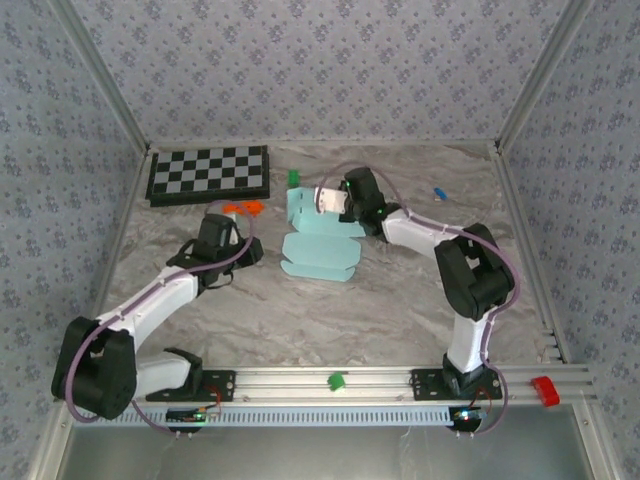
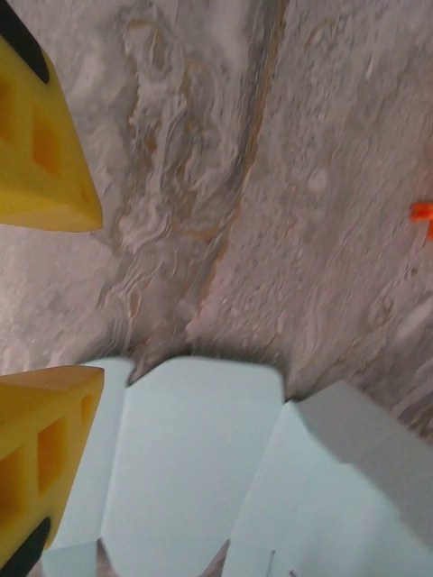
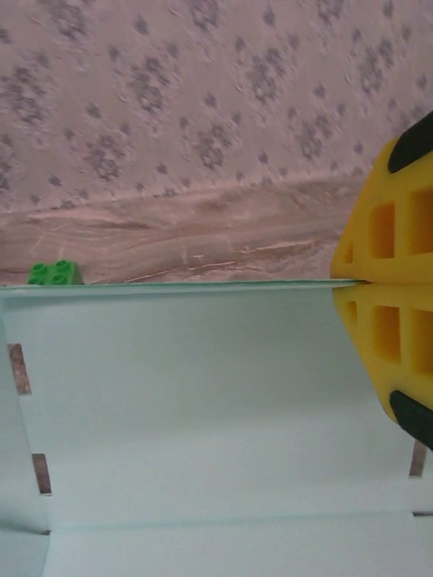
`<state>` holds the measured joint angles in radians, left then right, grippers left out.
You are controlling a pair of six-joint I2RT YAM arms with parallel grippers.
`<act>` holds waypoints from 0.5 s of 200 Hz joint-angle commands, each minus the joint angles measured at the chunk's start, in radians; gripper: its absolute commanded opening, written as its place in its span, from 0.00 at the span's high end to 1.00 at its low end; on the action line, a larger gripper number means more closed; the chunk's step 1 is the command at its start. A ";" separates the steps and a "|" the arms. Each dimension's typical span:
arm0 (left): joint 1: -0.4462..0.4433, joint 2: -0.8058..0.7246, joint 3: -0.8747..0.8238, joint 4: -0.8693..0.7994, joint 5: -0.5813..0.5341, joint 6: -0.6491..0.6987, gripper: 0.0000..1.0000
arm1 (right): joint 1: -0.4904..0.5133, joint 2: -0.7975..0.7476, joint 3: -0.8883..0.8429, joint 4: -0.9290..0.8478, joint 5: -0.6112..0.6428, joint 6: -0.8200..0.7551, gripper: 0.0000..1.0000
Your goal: Fold the paper box
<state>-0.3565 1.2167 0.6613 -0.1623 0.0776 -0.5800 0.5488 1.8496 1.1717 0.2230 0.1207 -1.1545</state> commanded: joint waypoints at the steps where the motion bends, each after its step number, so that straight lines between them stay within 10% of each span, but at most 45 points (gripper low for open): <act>1: 0.057 0.070 0.049 0.024 0.034 0.037 0.56 | 0.024 -0.026 -0.106 0.365 0.049 -0.201 1.00; 100: 0.123 0.460 0.334 0.157 0.215 0.377 0.52 | 0.088 0.011 -0.251 0.652 0.102 -0.256 1.00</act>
<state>-0.2394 1.6444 0.9607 -0.0807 0.2260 -0.3504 0.6338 1.8549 0.9333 0.7853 0.1982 -1.3865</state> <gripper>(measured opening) 0.467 0.053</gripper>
